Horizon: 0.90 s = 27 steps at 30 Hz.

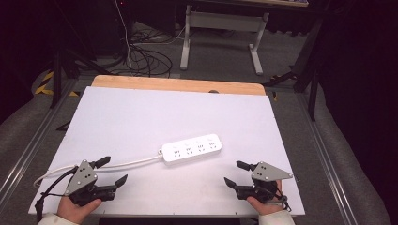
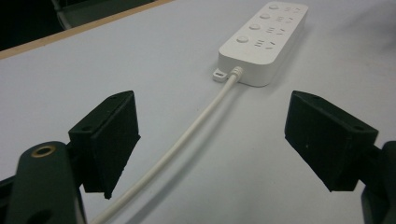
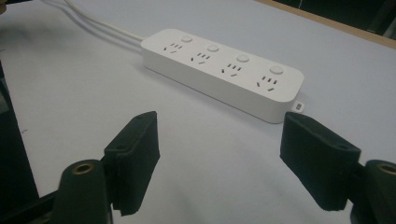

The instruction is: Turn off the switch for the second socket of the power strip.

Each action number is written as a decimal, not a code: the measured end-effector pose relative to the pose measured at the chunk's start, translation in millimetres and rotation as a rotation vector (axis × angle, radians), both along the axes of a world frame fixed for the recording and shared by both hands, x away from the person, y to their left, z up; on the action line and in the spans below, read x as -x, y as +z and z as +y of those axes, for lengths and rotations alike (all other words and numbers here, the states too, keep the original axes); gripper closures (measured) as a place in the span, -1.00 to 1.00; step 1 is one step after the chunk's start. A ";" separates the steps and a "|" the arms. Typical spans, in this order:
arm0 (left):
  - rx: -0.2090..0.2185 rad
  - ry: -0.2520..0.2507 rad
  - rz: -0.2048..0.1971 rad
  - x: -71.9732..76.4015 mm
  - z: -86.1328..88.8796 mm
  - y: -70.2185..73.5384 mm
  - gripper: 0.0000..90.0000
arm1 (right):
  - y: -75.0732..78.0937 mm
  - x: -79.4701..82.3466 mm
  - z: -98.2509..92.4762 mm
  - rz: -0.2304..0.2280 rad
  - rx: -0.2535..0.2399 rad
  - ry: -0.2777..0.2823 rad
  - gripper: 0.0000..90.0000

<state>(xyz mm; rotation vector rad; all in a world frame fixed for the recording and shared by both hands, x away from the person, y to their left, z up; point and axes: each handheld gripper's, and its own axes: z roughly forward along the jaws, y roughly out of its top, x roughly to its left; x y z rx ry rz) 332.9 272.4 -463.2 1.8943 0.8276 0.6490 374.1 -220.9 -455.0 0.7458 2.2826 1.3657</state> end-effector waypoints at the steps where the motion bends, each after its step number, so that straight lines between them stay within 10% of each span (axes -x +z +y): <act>1: -0.003 0.000 -0.004 0.1 0.1 0.1 -0.59 | 0.1 0.0 0.1 0.002 -0.003 0.000 -0.36; 27: -0.025 0.014 -0.016 1.7 -2.1 -0.2 -0.58 | 6.9 -4.6 1.1 0.038 -0.034 0.007 -0.36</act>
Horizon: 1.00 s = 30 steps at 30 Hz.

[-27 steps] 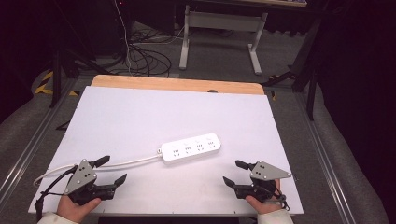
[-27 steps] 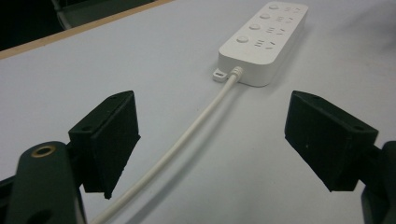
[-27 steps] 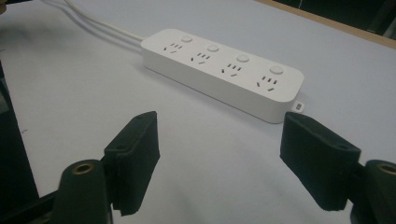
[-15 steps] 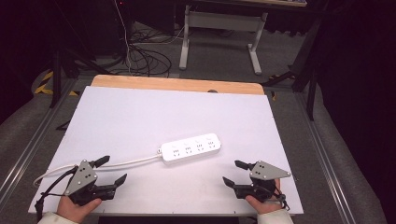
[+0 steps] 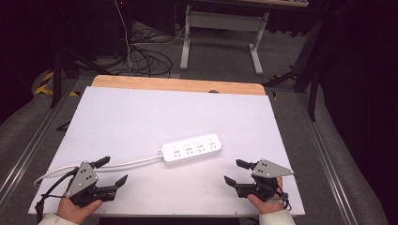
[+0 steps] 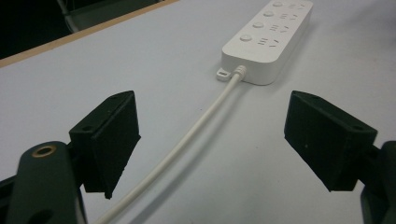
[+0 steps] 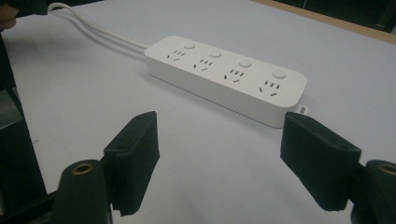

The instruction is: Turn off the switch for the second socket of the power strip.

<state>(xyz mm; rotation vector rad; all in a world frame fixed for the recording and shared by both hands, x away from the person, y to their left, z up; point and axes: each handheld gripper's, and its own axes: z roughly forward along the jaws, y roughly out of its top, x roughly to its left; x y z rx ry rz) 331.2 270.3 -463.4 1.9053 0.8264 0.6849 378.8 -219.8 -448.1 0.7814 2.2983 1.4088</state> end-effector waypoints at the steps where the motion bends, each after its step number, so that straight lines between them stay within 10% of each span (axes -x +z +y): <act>1: 0.000 0.001 0.000 0.0 0.2 0.0 -0.59 | 1.8 -0.8 1.7 0.000 0.008 -0.004 -0.36; 30: -0.001 0.000 0.002 0.4 0.3 -0.1 -0.58 | 60.6 -41.4 63.7 -0.025 0.099 0.056 -0.13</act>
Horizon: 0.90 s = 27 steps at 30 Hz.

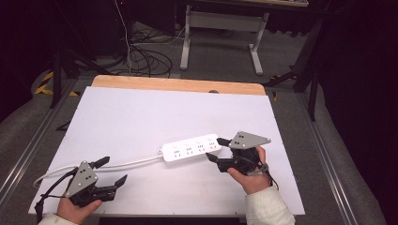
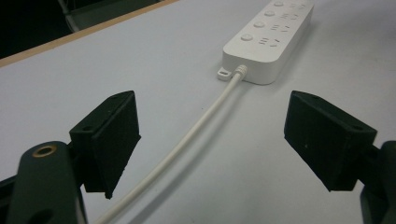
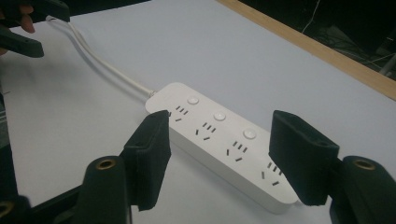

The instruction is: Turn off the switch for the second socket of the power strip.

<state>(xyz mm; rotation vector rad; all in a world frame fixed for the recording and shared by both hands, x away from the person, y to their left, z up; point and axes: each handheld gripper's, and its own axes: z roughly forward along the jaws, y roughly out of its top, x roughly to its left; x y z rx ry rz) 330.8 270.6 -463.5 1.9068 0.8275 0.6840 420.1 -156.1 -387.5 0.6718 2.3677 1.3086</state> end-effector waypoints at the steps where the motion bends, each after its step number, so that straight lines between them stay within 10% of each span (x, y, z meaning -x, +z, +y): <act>1: 0.000 -0.002 -0.001 0.1 0.1 0.2 -0.58 | 0.3 -0.9 2.4 0.000 0.004 0.003 -0.13; 8: -0.002 0.000 0.001 1.0 -0.1 0.1 -0.58 | 2.0 -5.9 10.1 0.021 0.039 0.013 -0.11; 17: -0.007 0.013 -0.002 4.7 1.8 0.4 -0.58 | 3.5 -12.3 26.9 -0.026 0.120 0.016 0.60; 20: -0.007 0.015 -0.005 5.1 2.4 0.3 -0.58 | -0.9 -25.3 37.4 0.026 0.152 0.047 0.88; 27: -0.007 0.012 -0.004 4.8 2.5 0.4 -0.58 | -6.5 -37.6 49.3 0.053 0.131 0.023 1.00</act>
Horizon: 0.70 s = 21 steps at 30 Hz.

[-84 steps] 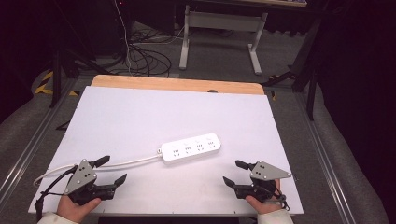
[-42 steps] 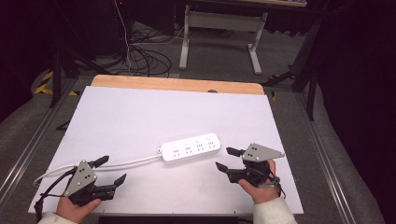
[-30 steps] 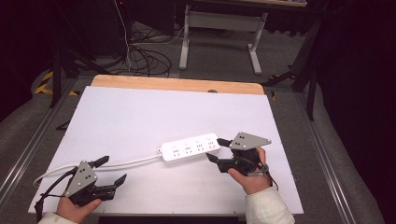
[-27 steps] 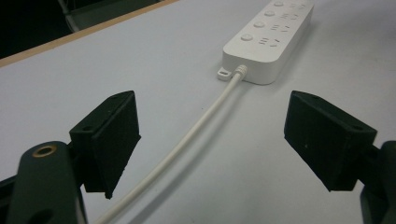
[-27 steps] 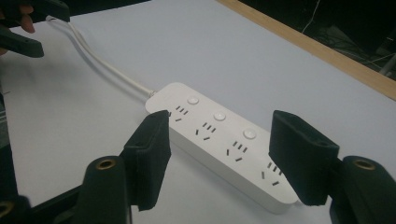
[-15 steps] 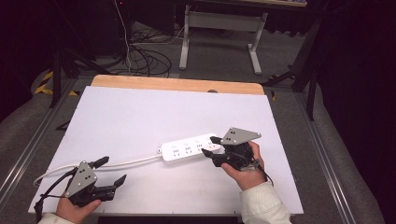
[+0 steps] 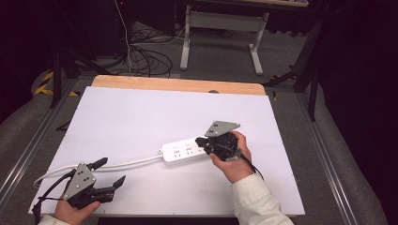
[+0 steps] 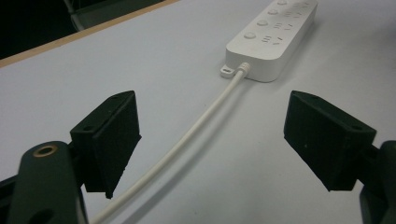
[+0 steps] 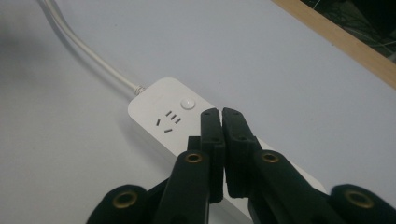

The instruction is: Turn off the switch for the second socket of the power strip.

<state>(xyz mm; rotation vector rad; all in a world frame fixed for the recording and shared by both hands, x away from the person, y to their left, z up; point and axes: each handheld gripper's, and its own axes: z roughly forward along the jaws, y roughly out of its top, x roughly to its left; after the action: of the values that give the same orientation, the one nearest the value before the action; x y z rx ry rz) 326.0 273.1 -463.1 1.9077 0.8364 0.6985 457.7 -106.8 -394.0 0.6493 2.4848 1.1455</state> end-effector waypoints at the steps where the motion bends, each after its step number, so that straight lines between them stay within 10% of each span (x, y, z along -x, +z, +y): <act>1: -0.001 -0.001 -0.001 0.1 -0.2 0.0 -0.58 | -2.1 -4.7 2.9 0.030 -0.021 0.008 1.00; 21: -0.015 -0.004 -0.010 0.4 -1.7 -0.1 -0.58 | -24.6 -37.0 28.6 0.140 -0.103 -0.037 1.00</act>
<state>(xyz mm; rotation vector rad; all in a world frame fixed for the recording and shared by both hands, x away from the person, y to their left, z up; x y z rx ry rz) 325.5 271.5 -463.2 1.9173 0.8229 0.7125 494.7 -78.2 -418.6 0.8271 2.5297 1.2617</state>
